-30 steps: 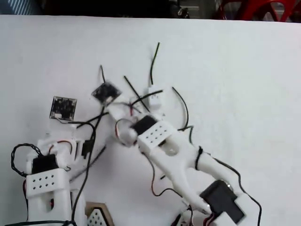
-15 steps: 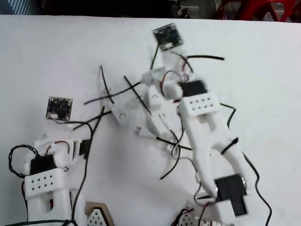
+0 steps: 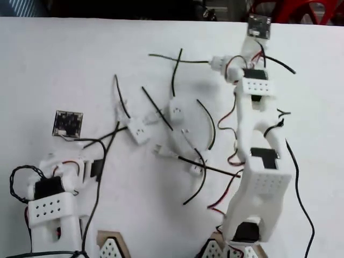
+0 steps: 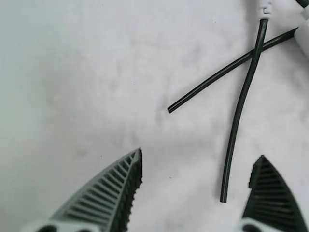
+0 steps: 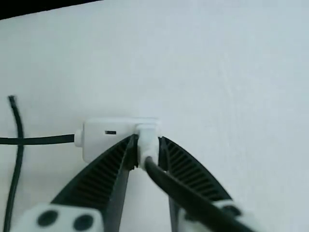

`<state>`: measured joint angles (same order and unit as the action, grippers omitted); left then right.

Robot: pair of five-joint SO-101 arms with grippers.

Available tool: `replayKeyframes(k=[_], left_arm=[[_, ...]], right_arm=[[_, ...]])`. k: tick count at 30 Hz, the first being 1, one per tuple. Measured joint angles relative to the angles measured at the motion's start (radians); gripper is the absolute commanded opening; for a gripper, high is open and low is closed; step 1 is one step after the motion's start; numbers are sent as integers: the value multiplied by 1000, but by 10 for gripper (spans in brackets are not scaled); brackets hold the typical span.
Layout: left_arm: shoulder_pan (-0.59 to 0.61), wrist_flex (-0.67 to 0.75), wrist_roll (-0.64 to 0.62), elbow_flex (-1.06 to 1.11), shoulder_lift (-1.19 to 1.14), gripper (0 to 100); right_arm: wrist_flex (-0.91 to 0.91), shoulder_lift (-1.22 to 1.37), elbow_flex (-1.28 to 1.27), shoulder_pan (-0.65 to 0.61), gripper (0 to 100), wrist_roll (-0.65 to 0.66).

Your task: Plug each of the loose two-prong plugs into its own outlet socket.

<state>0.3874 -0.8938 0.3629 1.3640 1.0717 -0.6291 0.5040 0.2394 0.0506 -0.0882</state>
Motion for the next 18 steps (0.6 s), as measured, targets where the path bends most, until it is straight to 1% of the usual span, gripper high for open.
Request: replayKeyframes(k=[1,3,5,8,13,18], left_arm=[[0,0,0,0,0,347],[0,0,0,0,0,347],[0,0,0,0,0,347],[0,0,0,3,0,347],[0,3,0,11,0,347],[0,5,0,11,0,347]], right_arm=[[-5,29,31,15,41,-9],[-38,78,98,43,111,-28],[-118,101,173,54,170,-41],[-295,107,307,51,176,-74],[-626,107,539,26,176,-81],[-918,107,635,-49,175,-81]])
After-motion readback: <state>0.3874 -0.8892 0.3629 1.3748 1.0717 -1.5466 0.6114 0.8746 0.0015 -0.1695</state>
